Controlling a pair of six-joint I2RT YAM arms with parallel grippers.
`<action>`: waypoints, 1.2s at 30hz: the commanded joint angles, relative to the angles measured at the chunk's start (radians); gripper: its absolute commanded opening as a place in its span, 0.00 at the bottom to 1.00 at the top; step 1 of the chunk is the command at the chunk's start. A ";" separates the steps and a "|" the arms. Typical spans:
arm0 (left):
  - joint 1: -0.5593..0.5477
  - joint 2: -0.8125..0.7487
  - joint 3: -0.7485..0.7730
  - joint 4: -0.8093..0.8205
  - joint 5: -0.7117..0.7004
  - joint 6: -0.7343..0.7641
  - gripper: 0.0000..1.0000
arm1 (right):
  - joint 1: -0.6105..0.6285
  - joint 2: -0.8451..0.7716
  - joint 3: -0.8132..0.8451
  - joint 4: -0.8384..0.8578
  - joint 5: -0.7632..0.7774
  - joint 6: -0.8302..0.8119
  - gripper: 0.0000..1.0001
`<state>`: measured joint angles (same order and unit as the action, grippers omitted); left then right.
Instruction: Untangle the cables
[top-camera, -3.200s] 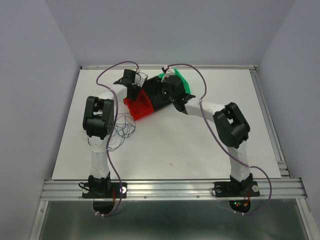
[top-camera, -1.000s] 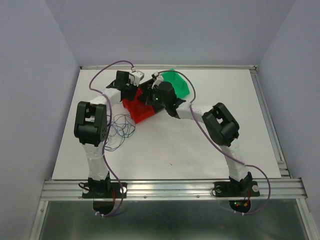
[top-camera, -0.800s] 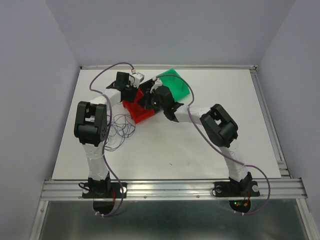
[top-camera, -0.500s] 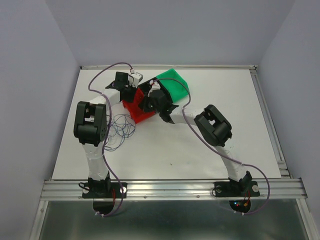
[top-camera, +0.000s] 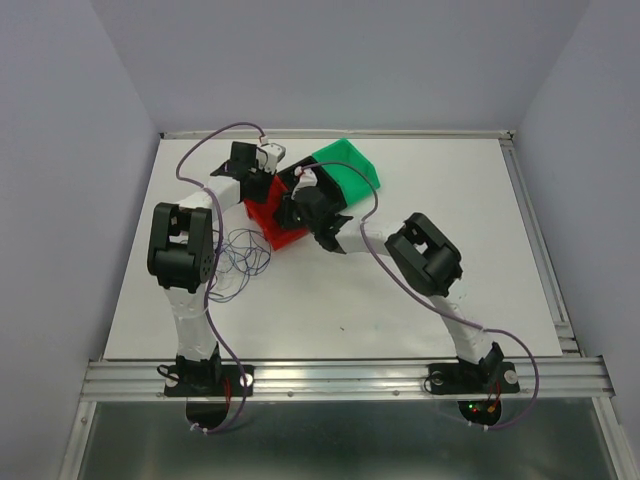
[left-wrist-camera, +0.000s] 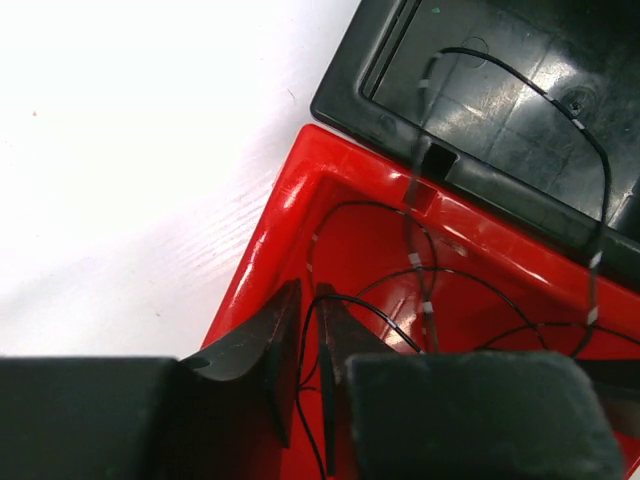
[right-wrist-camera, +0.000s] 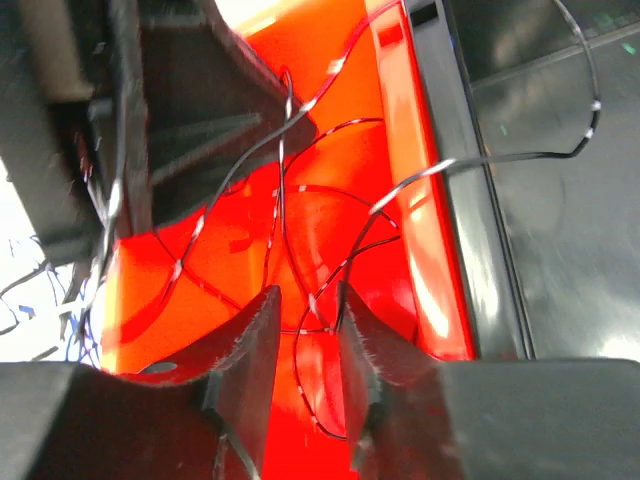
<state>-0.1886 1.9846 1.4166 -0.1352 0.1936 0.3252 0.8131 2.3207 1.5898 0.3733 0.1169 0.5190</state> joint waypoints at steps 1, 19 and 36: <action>0.001 -0.020 0.050 0.017 -0.026 -0.005 0.22 | 0.011 -0.115 -0.079 0.029 0.024 -0.040 0.43; 0.000 -0.021 0.031 0.025 -0.034 0.009 0.21 | 0.012 -0.265 -0.211 0.185 0.021 -0.140 0.63; 0.001 -0.040 0.015 0.025 -0.005 0.011 0.21 | 0.011 -0.120 0.053 0.096 0.059 -0.206 0.35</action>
<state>-0.1883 1.9846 1.4223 -0.1307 0.1696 0.3309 0.8150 2.1704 1.5574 0.4755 0.1520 0.3374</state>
